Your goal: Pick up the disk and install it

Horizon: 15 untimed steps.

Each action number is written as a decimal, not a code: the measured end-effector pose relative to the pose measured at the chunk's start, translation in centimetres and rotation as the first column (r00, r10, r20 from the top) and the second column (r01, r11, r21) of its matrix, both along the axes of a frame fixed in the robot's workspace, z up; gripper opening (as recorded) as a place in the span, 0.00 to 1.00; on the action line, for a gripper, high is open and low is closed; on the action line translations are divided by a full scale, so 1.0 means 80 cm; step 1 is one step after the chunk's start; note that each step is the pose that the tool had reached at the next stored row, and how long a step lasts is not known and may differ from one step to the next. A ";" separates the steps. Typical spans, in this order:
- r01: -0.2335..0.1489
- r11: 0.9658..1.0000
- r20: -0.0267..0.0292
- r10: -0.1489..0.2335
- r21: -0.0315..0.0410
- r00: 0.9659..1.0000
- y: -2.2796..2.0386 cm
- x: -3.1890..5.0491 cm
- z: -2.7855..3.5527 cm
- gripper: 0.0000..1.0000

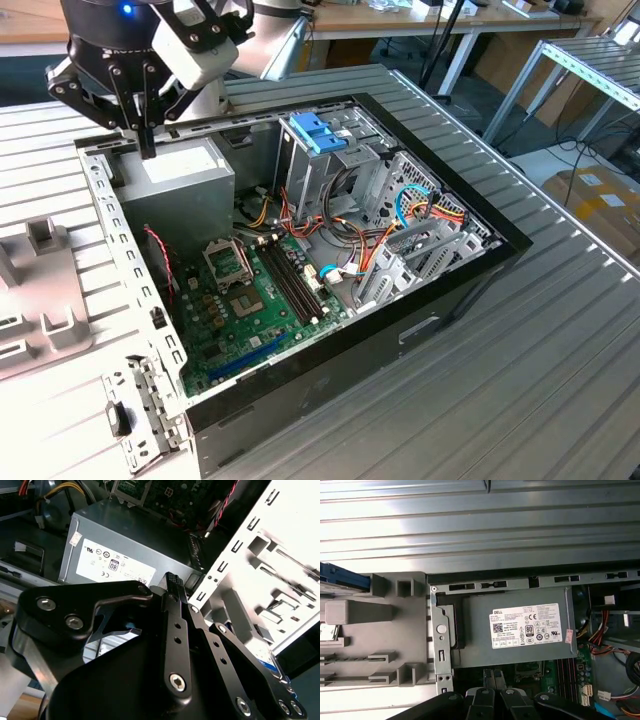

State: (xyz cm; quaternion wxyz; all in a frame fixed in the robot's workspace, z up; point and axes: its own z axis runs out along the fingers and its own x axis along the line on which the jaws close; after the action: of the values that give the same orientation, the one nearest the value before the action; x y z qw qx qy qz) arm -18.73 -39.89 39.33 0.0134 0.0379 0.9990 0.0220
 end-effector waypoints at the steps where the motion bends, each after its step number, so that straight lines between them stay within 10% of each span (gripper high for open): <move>1: 0.000 1.000 0.000 0.000 0.000 1.000 0.0000 -0.001 0.0000 0.11; 15: 0.000 1.000 0.000 0.000 0.000 1.000 0.0000 -0.009 0.0000 0.11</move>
State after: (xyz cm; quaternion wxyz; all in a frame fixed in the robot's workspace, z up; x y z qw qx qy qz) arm -19.43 -39.89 39.33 0.0134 0.0379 0.9990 0.0220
